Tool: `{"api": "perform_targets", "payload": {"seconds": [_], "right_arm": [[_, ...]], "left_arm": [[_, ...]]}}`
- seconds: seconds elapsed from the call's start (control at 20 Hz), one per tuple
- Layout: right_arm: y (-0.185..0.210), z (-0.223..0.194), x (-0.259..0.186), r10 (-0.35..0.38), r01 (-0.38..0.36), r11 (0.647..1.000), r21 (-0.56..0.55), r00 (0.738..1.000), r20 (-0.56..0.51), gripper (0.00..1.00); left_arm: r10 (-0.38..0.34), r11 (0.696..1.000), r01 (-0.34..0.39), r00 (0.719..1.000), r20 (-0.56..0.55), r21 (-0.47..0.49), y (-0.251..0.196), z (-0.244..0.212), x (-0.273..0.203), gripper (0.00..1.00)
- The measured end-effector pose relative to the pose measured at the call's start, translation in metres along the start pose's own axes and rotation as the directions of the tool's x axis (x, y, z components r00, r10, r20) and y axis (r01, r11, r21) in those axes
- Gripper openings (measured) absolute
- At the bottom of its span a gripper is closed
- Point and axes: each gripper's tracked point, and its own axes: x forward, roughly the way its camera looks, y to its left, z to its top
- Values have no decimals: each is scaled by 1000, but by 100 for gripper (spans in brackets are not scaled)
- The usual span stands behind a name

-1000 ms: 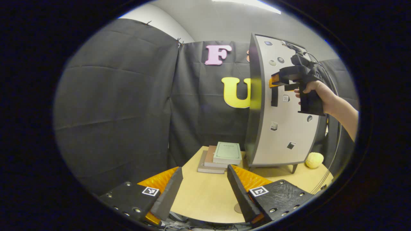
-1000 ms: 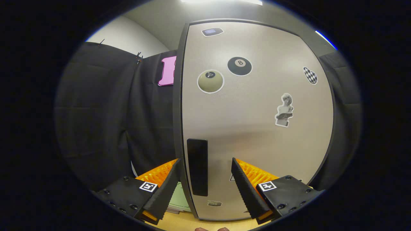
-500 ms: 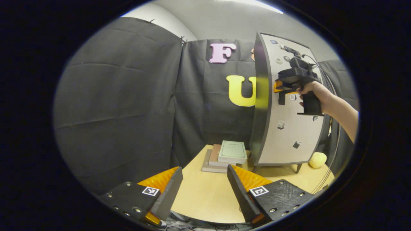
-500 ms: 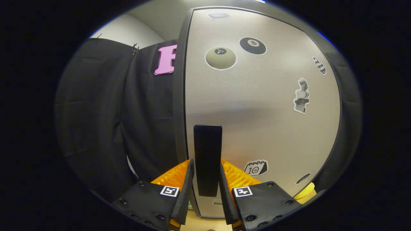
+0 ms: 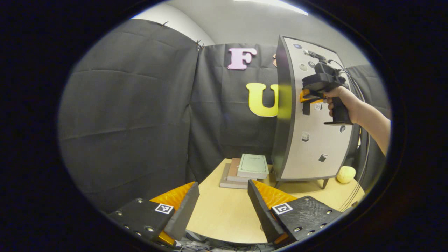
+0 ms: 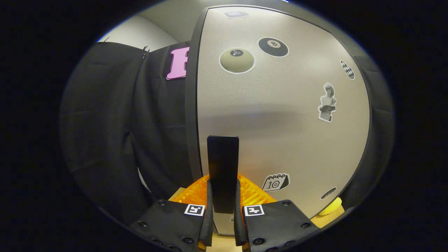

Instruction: Open the cabinet door with the right hand, grasp the bottle in the cabinet with the left hand and place it on the coaster, then close the cabinet door with the right hand.

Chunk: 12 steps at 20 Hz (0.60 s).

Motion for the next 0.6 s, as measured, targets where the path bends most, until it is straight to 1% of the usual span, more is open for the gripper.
{"api": "perform_targets", "payload": {"seconds": [0.05, 0.1, 0.3, 0.6], "right_arm": [[0, -1, -1, 16, -16, 1000, 7, 1000, -1, 27], [1, 0, -4, 28, -28, 1000, 13, 1000, 5, 20], [0, -2, -11, 76, -76, 997, -15, 997, 10, 21], [-3, -4, -21, 164, -164, 986, -34, 986, 9, 19]], "left_arm": [[-1, 1000, 1, 1000, 0, 0, -2, -1, 0, 84], [-3, 1000, 3, 1000, -1, -1, -5, -1, 1, 84], [-16, 1000, 16, 1000, 5, 8, -17, 0, 2, 84], [-43, 999, 43, 999, 11, 17, -44, -1, -21, 84]]}}
